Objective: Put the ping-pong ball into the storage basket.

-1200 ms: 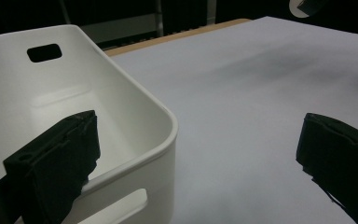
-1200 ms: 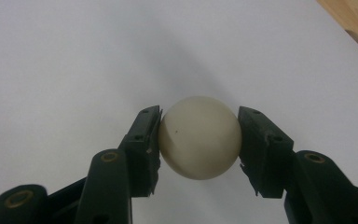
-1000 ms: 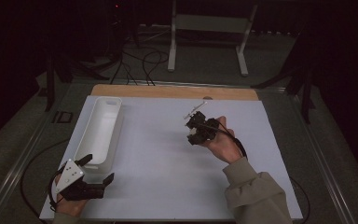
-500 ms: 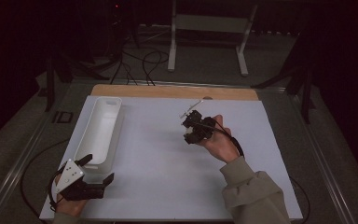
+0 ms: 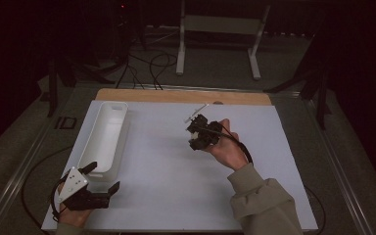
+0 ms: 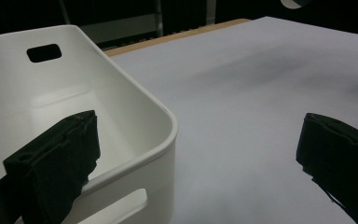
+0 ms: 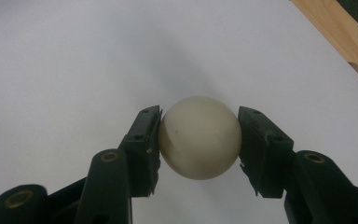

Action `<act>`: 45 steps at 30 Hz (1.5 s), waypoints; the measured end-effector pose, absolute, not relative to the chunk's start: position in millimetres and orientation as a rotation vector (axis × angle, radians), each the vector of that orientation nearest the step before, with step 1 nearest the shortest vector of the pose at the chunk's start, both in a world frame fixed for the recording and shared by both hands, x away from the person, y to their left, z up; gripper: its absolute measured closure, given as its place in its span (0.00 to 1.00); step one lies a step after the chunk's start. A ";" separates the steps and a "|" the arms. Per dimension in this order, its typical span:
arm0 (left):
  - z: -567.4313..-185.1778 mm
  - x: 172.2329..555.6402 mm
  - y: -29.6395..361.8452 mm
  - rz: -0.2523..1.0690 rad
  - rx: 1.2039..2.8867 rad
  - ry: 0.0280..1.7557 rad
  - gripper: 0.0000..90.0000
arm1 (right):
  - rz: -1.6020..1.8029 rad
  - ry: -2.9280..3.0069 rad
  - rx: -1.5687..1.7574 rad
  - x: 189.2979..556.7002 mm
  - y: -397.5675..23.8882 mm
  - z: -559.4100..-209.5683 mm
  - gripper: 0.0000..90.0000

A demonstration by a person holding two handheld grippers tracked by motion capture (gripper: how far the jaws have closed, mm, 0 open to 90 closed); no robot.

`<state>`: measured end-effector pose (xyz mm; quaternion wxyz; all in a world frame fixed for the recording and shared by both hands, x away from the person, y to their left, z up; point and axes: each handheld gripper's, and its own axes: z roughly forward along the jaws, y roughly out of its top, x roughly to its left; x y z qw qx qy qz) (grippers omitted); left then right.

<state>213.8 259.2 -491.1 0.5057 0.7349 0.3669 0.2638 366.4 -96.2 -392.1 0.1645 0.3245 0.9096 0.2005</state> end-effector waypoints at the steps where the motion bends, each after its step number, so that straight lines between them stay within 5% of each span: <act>1: -491.1 213.8 259.2 0.637 1.773 0.885 0.00 | 0.569 2.592 0.920 366.4 -95.0 -391.2 0.56; 45: -491.2 213.8 259.5 0.637 1.775 0.882 0.00 | 0.640 2.596 0.889 369.5 -72.9 -385.6 0.56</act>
